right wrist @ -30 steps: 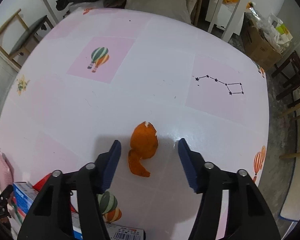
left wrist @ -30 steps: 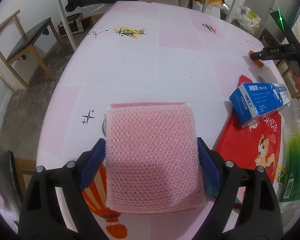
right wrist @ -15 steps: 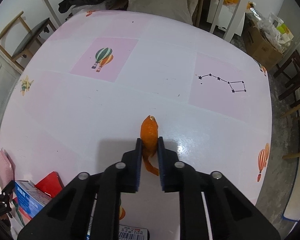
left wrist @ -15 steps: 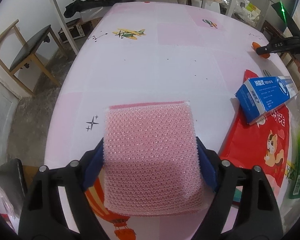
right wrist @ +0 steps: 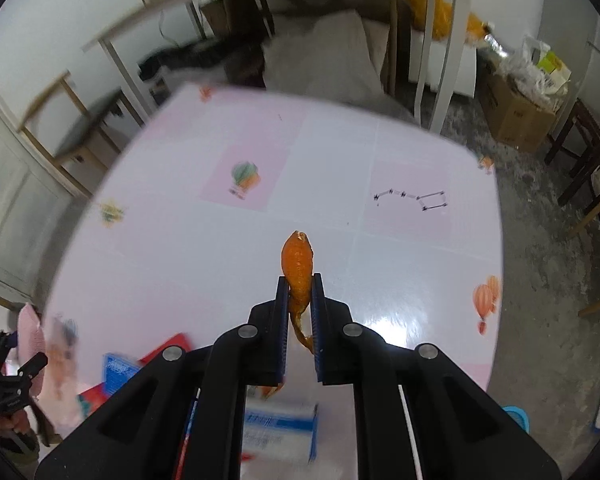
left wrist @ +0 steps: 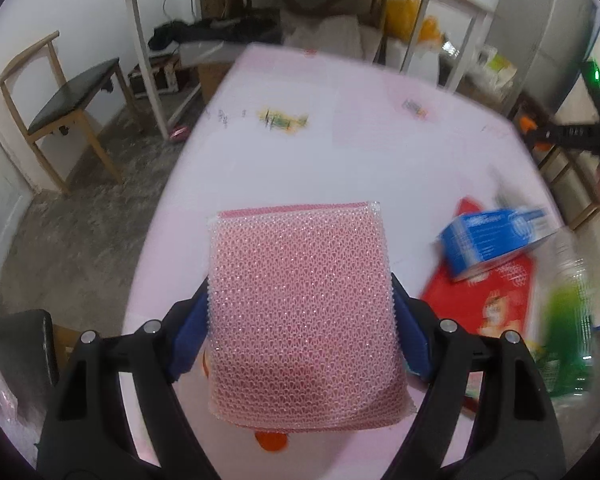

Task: Collect trash
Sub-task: 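Carry the pink cloth with the left tool while the right tool carries the peel to the wastebasket, then open the left tool over the wastebasket while the right tool releases the orange peel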

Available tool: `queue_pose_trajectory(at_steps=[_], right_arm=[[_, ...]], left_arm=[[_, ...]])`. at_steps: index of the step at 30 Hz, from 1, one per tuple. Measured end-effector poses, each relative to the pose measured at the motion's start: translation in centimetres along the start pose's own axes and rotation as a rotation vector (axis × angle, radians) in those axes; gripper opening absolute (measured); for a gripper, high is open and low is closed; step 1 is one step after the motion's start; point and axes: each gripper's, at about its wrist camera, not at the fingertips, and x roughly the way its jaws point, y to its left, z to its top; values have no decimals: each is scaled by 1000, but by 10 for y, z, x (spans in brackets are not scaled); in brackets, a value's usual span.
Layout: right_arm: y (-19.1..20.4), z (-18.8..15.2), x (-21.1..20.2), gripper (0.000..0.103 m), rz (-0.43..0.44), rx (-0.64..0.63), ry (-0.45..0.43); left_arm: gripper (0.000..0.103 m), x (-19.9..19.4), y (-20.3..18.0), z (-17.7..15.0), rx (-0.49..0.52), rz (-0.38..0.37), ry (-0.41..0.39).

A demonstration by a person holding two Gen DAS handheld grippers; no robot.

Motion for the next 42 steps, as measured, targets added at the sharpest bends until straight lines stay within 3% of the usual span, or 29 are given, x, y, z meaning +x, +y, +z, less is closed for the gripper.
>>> queue_pose_trajectory(at_steps=[4, 7, 11, 15, 19, 21, 26, 30, 33, 34, 35, 36, 39, 42], right_arm=[[-9, -29, -61, 11, 40, 51, -85], [-29, -62, -112, 11, 46, 132, -151], [-78, -131, -180, 11, -44, 303, -237], [-137, -219, -226, 11, -159, 514, -269], [-190, -304, -234, 11, -179, 731, -259], [-222, -351, -223, 11, -150, 861, -230], [-273, -421, -178, 11, -84, 1049, -154], [-312, -446, -139, 11, -58, 1134, -114], [-343, -450, -113, 15, -66, 1178, -117], [-353, -452, -103, 25, -76, 1185, -111], [-362, -454, -92, 41, -83, 1201, -104], [-372, -459, -79, 49, -85, 1224, -94], [-390, -470, -59, 50, -108, 1265, -57], [-392, -473, -55, 50, -108, 1278, -79]], left_arm=[[77, -37, -21, 8, 45, -87, -71], [77, -62, -56, 20, 112, -207, -112], [77, -83, -124, 33, 238, -394, -130], [77, -91, -224, 37, 392, -611, -56], [78, -80, -324, 30, 508, -733, 79], [78, -65, -384, 21, 566, -756, 166], [78, 4, -503, -9, 614, -740, 426], [78, 59, -572, -35, 633, -635, 503], [83, 87, -614, -49, 623, -604, 539], [84, 104, -630, -55, 619, -580, 560], [84, 113, -637, -62, 613, -554, 569], [84, 125, -642, -65, 606, -535, 577], [84, 151, -652, -75, 570, -507, 608], [84, 149, -648, -79, 553, -527, 631]])
